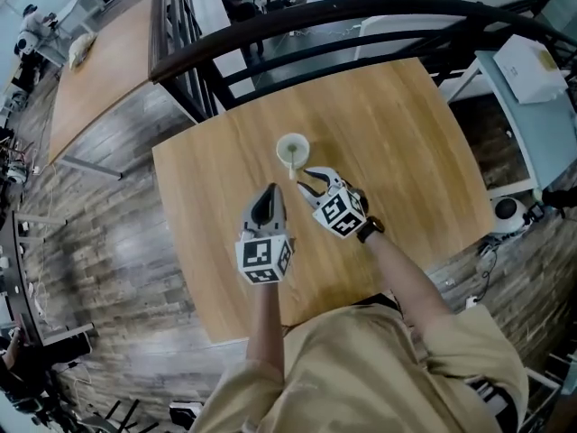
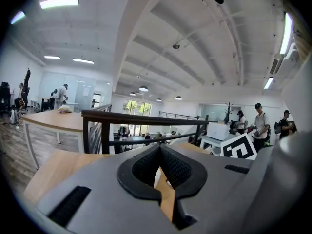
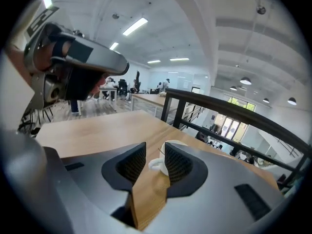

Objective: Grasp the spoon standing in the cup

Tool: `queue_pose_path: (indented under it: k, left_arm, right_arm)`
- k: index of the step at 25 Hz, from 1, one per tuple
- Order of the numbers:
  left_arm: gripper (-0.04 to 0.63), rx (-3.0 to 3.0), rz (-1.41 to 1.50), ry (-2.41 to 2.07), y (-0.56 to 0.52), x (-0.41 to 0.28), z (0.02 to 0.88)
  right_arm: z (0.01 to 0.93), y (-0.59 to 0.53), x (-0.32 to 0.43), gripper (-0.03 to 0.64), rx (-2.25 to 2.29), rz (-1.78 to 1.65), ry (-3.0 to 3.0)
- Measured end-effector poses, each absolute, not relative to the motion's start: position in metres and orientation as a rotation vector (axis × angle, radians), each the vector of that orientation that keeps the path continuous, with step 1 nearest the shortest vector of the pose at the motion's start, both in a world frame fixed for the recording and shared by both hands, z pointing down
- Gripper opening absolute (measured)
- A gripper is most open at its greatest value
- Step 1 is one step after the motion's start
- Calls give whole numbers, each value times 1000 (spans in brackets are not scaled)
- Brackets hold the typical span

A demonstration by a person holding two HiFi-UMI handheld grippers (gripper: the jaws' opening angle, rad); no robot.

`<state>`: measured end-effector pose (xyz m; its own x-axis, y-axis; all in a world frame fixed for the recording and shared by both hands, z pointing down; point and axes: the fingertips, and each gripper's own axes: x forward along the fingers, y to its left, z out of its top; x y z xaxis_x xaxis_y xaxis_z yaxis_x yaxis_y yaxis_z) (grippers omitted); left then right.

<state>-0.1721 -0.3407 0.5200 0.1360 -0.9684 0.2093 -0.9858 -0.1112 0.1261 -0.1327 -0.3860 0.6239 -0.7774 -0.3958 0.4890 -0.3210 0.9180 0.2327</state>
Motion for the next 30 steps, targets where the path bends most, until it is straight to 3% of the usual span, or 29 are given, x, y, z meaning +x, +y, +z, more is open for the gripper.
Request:
queue_pose_path:
  k: [15, 22, 30]
  left_arm:
    - [11, 2086, 137, -1893, -360, -180, 554]
    - [11, 2087, 138, -1892, -357, -177, 555]
    - [11, 2083, 83, -1884, -350, -173, 547]
  right_arm:
    - [689, -420, -166, 95, 307, -495, -2394]
    - [690, -426, -169, 26, 336, -609, -2341]
    - [667, -425, -166, 17, 409, -590, -2381]
